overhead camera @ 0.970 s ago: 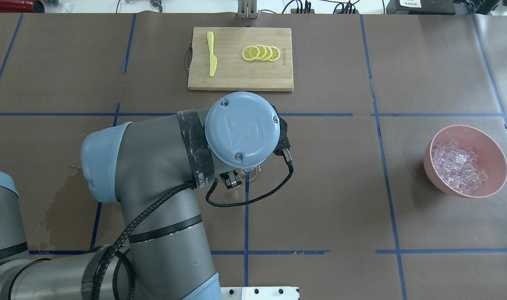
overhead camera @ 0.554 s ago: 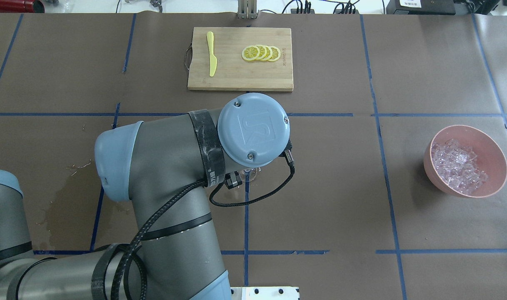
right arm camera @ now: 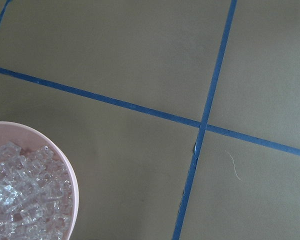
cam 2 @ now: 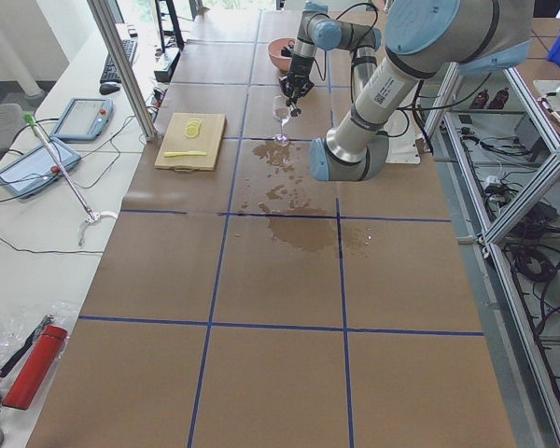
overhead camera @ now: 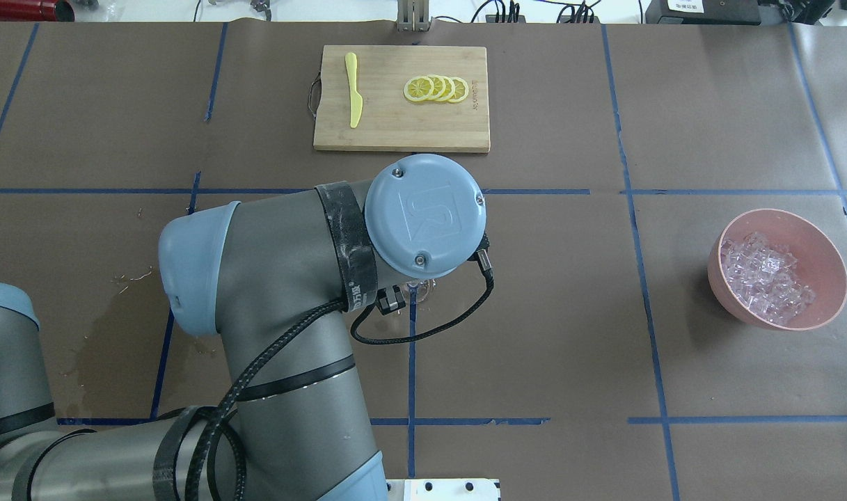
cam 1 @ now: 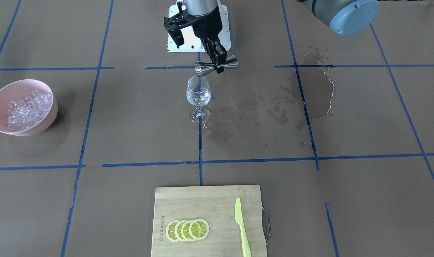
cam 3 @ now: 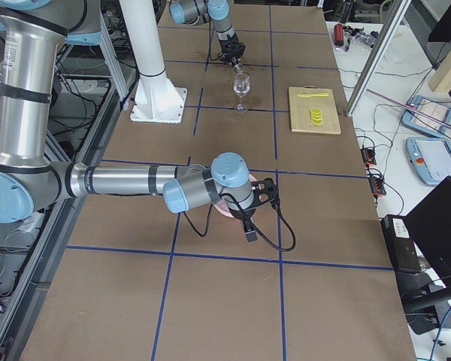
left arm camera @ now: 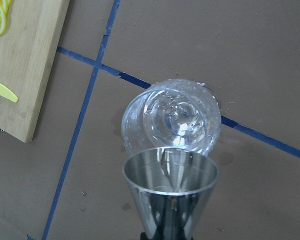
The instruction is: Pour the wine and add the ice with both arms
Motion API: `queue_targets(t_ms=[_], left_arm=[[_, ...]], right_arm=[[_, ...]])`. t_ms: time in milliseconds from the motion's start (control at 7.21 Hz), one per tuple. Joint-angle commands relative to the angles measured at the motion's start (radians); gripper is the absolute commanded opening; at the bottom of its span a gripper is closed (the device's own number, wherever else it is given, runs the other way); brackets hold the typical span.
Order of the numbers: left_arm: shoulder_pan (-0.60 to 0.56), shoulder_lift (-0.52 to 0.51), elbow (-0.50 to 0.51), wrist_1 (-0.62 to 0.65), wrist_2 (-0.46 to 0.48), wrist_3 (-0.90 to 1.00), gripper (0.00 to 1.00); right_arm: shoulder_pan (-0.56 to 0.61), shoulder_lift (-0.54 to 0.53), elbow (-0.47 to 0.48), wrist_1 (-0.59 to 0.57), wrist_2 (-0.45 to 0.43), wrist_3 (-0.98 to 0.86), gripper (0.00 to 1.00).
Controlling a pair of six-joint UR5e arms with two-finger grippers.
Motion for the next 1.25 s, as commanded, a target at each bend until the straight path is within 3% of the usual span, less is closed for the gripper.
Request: queue_targets(t_ms=[0,277,554,832,1109], left_arm=[[-0.006,0.007,-0.034,-0.009,-0.003,-0.003,0.0],[-0.017,0.084,-0.155,-0.07,-0.003,-0.008,0.0],[-0.058,0.189,-0.24,-0.228,-0.005,-0.009,0.0],[-0.102,0.368,-0.385,-0.43,-0.007,-0.023,0.0],[-0.115,0.478,-0.452,-0.556,-0.006,-0.239,0.0]], right_arm=[[0.0,0.0,0.0,0.0,0.0,0.0,1.0],[0.0,0.002,0.0,0.0,0.0,0.0,1.0],[0.0,0.0,0.0,0.0,0.0,0.0,1.0],[0.0,0.0,0.0,0.0,0.0,0.0,1.0],[0.0,0.0,0.002,0.0,0.0,0.0,1.0]])
